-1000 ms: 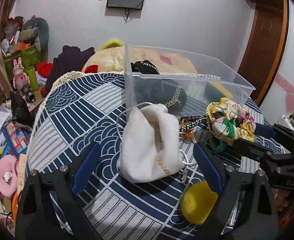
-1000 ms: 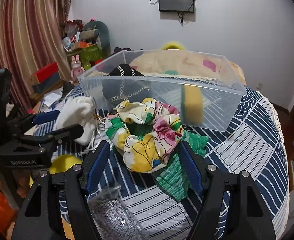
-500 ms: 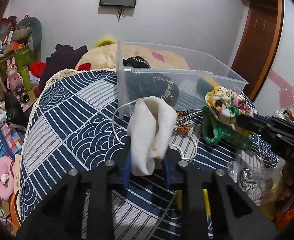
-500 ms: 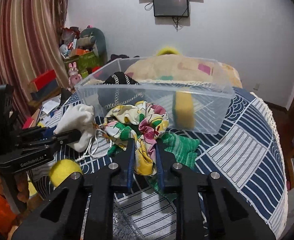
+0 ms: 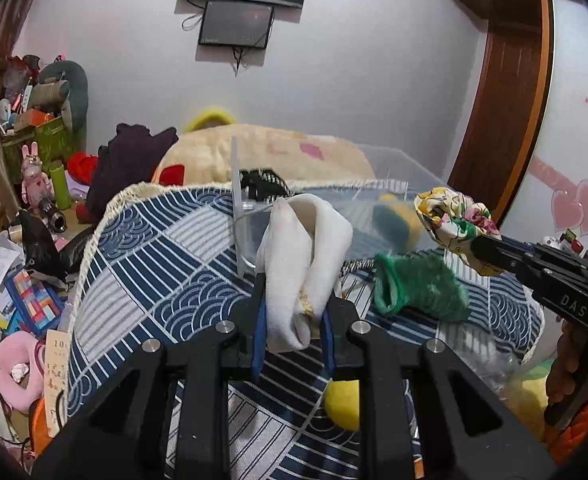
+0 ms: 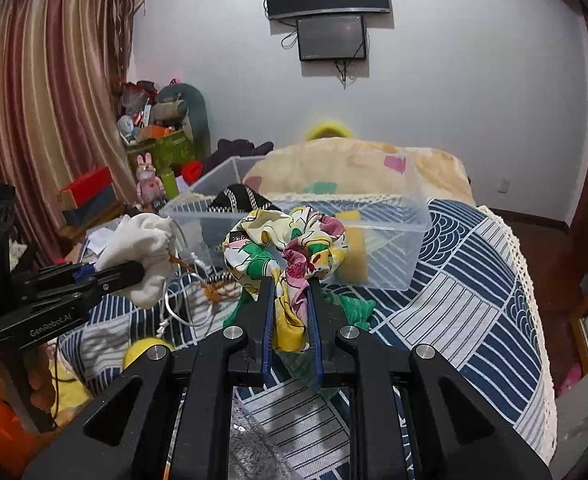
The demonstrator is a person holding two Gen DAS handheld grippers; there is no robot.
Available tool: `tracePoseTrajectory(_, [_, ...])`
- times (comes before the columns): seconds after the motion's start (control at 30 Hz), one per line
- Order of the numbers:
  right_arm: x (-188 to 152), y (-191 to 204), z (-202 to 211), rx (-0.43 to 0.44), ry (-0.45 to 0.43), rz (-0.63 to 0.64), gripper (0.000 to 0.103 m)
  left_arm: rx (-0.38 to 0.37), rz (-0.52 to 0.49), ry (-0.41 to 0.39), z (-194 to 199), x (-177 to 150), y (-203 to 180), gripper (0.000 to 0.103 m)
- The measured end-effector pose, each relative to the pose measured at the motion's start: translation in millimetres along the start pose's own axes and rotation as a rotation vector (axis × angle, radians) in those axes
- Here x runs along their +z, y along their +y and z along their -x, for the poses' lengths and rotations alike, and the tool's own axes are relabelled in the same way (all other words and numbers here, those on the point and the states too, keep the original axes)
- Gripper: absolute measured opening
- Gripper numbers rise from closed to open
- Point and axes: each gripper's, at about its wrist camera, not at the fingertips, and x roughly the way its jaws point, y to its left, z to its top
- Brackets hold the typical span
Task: Organize soft objects
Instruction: 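Carry the scrunchie into the box with the right gripper while the left places the white pouch inside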
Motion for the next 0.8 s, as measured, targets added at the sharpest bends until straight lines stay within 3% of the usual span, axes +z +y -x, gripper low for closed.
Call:
tracePoseTrajectory(0.33, [14,-7,17,-0.018,-0.063,-0.016,0.013,0.014,-0.010,-0.106,24,26,-6,0.022])
tracePoseTrajectory(0.8, [53,-12,21,-0.029,-0.156,-0.017,0.013,0.012,-0.032,-0.190,17,70,-17,0.022])
